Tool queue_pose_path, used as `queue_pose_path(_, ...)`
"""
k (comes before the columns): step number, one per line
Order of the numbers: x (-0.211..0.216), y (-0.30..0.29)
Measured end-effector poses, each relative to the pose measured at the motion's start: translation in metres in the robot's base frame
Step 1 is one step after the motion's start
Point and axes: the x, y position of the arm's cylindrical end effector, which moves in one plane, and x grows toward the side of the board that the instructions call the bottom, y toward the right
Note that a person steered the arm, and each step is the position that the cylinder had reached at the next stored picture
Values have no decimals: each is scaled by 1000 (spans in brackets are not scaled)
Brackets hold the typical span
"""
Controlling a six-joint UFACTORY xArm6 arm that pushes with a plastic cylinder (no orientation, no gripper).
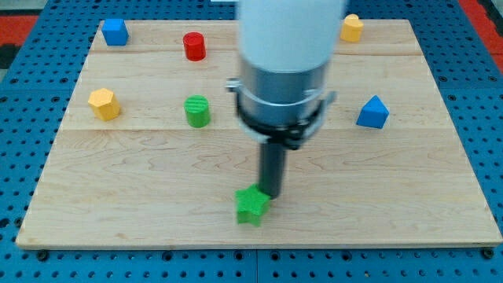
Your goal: Keep arm in between green circle and blue triangle
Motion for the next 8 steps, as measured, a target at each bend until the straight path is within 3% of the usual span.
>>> queue_pose_path(2, 51, 4)
queue_pose_path(4, -7, -116)
queue_pose_path(8, -34, -114)
